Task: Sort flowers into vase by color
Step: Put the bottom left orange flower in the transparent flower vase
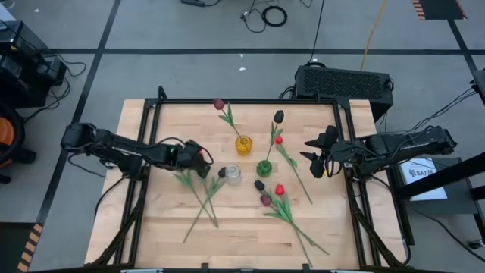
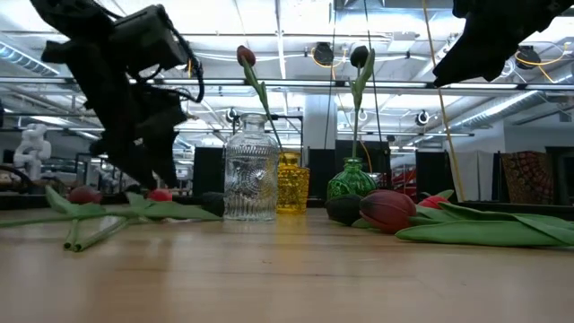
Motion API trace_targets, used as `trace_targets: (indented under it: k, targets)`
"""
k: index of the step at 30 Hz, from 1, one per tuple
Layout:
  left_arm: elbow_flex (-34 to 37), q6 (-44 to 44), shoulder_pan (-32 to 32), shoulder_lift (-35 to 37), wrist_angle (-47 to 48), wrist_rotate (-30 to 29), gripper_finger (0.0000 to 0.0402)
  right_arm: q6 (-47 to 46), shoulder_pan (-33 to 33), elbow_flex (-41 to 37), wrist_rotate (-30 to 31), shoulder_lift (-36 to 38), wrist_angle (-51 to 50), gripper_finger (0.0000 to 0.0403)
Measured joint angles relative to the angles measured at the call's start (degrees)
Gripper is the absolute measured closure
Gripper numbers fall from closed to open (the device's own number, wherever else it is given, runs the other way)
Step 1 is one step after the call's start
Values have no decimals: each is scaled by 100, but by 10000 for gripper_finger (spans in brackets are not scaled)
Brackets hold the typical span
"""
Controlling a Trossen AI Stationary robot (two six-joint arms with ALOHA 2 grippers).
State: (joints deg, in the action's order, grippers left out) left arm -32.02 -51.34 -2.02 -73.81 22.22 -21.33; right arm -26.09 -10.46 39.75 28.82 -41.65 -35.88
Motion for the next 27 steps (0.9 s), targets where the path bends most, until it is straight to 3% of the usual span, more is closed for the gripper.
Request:
trace_targets:
  k: [10, 17, 22, 27]
  targets:
    - [-361, -1283, -886, 18, 1202, 258, 130, -186, 1, 2, -17, 0, -51, 211]
    - [-451, -2197, -1569, -60, 1085, 310, 132, -326, 0, 2, -17, 0, -55, 211]
    - [-444, -2753, -1633, -339, 1103, 305, 160, -326, 1, 2, -15, 0, -50, 211]
    - [-444, -2761, -1555, -639, 844, 331, 198, -323, 2, 2, -15, 0, -42, 211]
